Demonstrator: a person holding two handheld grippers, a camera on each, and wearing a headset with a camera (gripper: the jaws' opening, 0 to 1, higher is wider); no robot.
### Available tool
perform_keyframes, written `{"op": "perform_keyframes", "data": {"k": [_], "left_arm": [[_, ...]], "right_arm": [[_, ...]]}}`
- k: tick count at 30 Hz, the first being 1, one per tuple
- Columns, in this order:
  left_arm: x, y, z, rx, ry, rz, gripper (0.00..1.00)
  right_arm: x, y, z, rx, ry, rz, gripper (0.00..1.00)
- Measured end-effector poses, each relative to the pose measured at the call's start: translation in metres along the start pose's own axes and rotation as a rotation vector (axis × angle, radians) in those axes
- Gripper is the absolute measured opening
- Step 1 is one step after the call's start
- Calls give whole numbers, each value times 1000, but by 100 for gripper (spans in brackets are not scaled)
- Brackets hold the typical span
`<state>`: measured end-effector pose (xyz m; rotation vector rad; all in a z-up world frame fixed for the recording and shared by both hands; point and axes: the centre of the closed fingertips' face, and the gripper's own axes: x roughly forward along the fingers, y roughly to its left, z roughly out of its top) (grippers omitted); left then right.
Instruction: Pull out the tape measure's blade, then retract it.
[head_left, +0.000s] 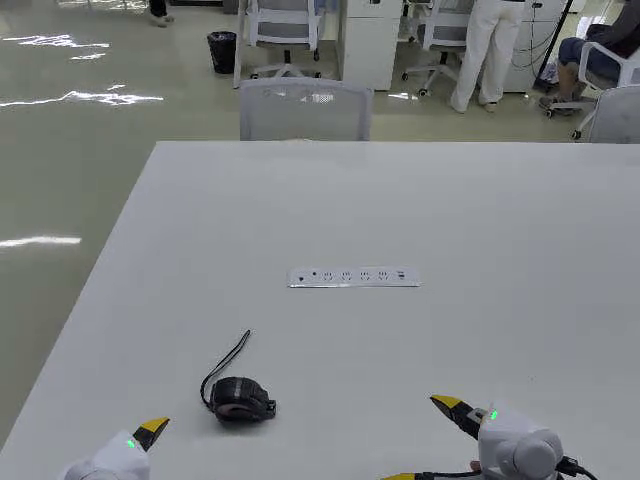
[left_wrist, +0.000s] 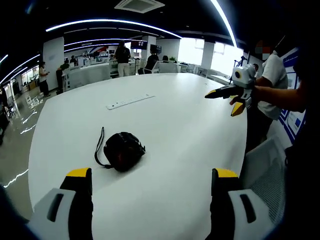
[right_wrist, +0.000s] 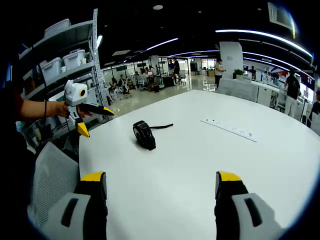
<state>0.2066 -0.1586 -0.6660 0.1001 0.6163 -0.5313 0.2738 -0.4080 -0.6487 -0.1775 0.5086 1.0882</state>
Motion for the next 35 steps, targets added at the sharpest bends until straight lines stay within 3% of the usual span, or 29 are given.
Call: {"op": "perform_keyframes", "data": {"k": [9, 16, 27, 35], "left_arm": [[-4, 8, 0, -7, -3, 18, 99], [-6, 9, -3, -7, 13, 22, 99], [-9, 10, 2, 0, 6, 24, 99], [-9, 13, -4, 0, 12, 25, 99]], "right_arm": [[-5, -2, -2, -4, 6, -2, 92], [-6, -3, -5, -12, 20, -3, 92], [-6, -3, -3, -16, 23, -3, 92], [-5, -1, -5, -17, 27, 2, 92]]}}
